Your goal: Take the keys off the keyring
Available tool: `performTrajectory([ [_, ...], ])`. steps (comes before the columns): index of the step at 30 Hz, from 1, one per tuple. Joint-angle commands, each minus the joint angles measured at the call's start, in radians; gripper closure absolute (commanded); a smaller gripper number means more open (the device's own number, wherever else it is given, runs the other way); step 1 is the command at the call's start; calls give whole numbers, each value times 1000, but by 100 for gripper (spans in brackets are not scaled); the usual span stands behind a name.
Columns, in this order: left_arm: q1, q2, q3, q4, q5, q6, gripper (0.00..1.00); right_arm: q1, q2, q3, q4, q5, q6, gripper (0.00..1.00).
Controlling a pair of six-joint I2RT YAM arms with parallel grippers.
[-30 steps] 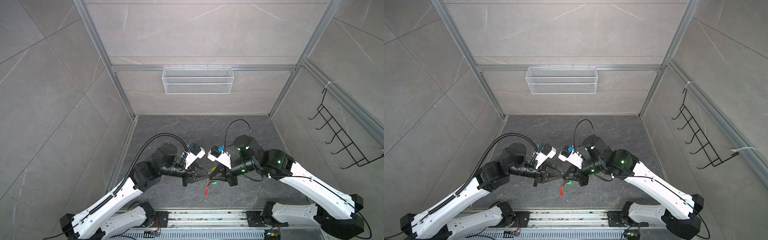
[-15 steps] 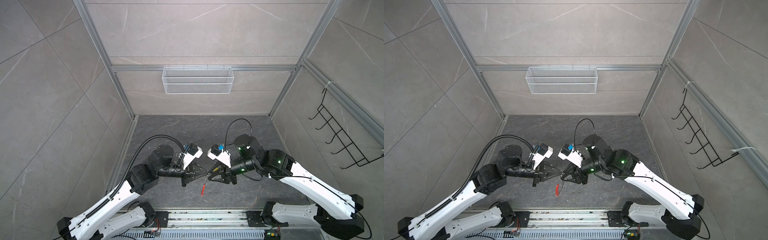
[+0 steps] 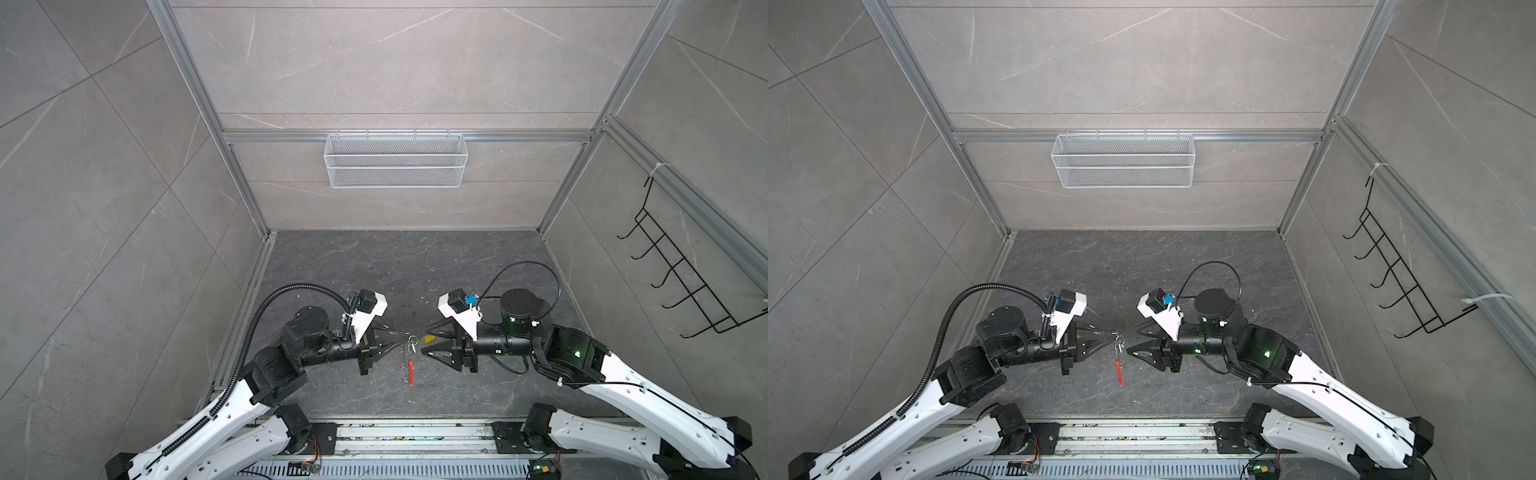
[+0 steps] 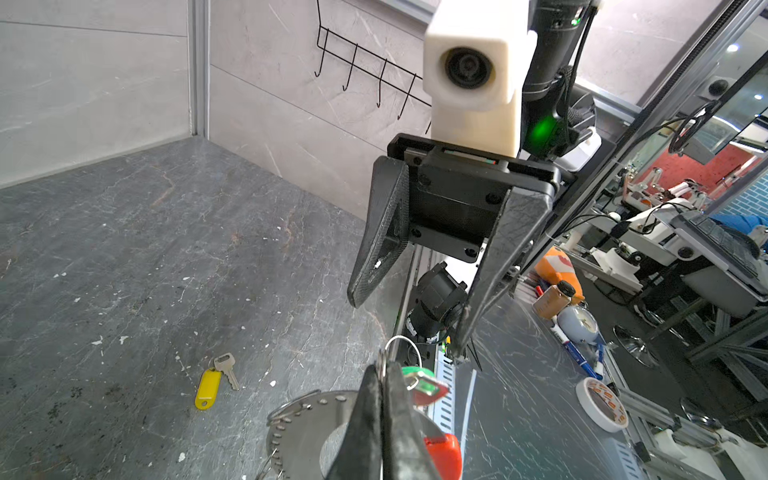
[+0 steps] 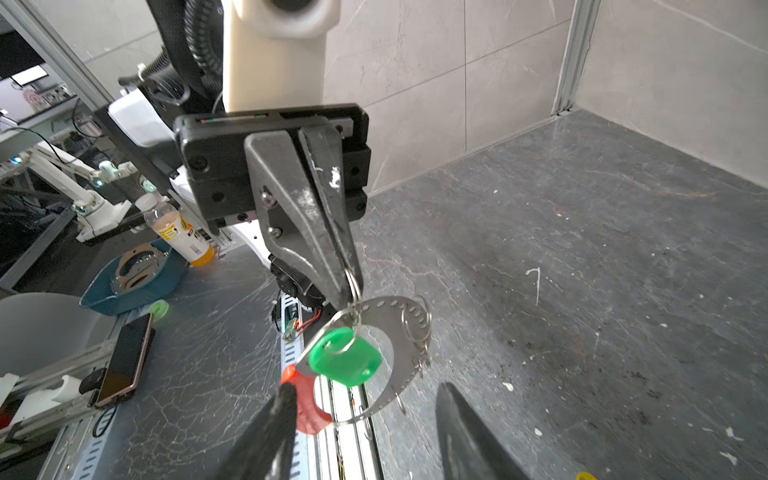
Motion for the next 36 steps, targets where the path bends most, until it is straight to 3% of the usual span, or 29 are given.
performTrajectory([
  [1,1,-6,4,99,-27,-24,100,2,16,-10,94,-21,29,44],
  [16,0,-7,-9,118,-70,-33,100,33,8,-43,165,70,74,46],
  [26,0,-45,-39,126,-237,-44,100,34,-12,-67,240,303,372,61],
  [30,0,-51,-56,141,-302,-50,100,39,15,-97,318,308,502,62],
  [36,0,-47,-68,155,-344,-53,100,85,72,-87,380,323,554,62],
])
